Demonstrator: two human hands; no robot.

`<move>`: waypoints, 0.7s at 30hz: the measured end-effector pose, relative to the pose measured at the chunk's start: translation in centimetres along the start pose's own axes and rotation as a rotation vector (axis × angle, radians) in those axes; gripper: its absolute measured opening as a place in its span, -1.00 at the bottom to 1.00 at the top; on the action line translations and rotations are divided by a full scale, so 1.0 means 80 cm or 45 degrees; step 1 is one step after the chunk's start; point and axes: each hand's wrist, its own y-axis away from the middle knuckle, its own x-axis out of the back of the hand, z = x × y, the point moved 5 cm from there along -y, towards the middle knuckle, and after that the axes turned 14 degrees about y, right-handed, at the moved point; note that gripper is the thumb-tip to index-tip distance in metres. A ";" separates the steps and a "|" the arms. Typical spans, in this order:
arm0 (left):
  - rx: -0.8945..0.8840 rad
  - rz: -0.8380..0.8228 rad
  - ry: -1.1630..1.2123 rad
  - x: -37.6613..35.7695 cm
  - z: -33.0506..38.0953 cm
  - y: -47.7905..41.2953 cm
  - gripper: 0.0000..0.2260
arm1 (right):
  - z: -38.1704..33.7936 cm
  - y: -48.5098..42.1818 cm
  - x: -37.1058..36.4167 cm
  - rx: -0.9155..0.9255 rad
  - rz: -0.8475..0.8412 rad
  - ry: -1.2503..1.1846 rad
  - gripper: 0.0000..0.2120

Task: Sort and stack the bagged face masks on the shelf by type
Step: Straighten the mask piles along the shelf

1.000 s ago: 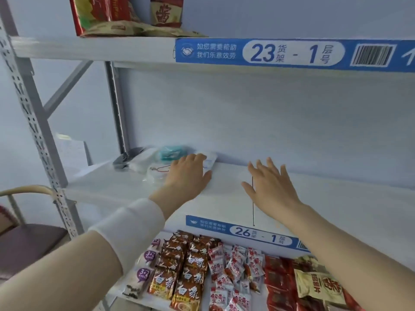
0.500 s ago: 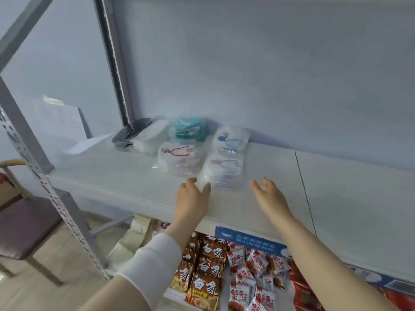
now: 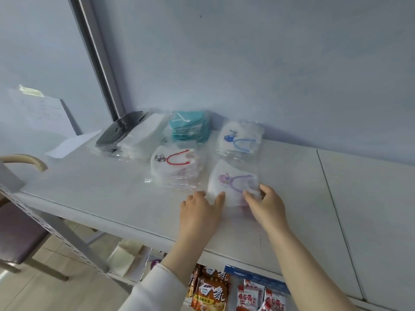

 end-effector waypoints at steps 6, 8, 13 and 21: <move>-0.036 -0.220 0.182 0.009 0.001 -0.006 -0.57 | 0.013 0.027 0.000 0.012 -0.096 -0.107 -0.51; -0.063 -0.287 0.367 0.010 0.002 -0.010 -0.65 | 0.013 0.028 0.001 0.009 -0.091 -0.167 -0.44; -0.283 -0.565 0.719 0.012 0.013 -0.010 -0.77 | 0.012 0.035 0.012 0.079 -0.248 -0.554 -0.50; -0.634 -0.620 0.841 0.018 0.041 -0.007 -0.60 | -0.008 0.039 0.020 0.387 0.043 -0.471 -0.45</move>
